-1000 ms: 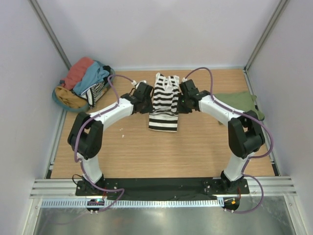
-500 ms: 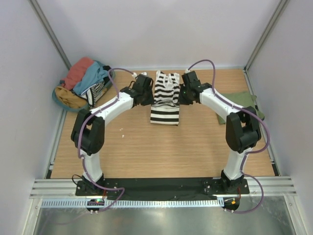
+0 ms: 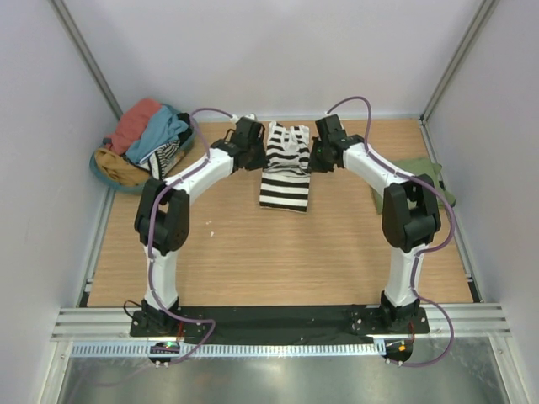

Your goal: Fold and stack the tank tops

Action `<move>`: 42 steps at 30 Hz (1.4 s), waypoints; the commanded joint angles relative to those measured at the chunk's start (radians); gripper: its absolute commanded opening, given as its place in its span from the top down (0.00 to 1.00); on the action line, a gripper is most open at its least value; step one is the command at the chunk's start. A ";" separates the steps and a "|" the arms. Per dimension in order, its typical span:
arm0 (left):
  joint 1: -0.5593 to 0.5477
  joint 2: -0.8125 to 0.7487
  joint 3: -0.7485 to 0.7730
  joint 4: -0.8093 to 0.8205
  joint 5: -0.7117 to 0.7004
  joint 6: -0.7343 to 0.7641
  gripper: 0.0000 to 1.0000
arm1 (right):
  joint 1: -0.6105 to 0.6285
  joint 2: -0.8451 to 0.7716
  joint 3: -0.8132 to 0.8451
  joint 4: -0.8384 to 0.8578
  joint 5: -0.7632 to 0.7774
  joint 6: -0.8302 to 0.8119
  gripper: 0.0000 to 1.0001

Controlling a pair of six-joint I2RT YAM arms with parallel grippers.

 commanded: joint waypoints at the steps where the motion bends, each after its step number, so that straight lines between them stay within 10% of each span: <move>1: 0.009 0.024 0.070 0.037 0.016 0.034 1.00 | -0.011 0.020 0.066 0.001 -0.032 -0.006 0.99; 15: 0.037 0.182 0.179 0.063 0.034 0.031 0.96 | -0.039 0.183 0.220 0.004 -0.020 -0.004 0.95; 20: 0.058 0.207 0.190 0.066 0.077 0.036 0.48 | -0.044 0.172 0.203 0.022 0.025 -0.006 0.43; 25: 0.066 0.079 0.076 0.120 0.064 0.053 0.25 | -0.042 0.039 0.016 0.117 0.042 0.001 0.29; 33: 0.057 -0.105 -0.152 0.144 0.175 0.024 0.30 | -0.042 -0.133 -0.262 0.234 -0.158 0.028 0.42; 42: 0.046 -0.157 -0.350 0.279 0.363 -0.044 0.72 | -0.040 -0.188 -0.406 0.343 -0.368 0.047 0.76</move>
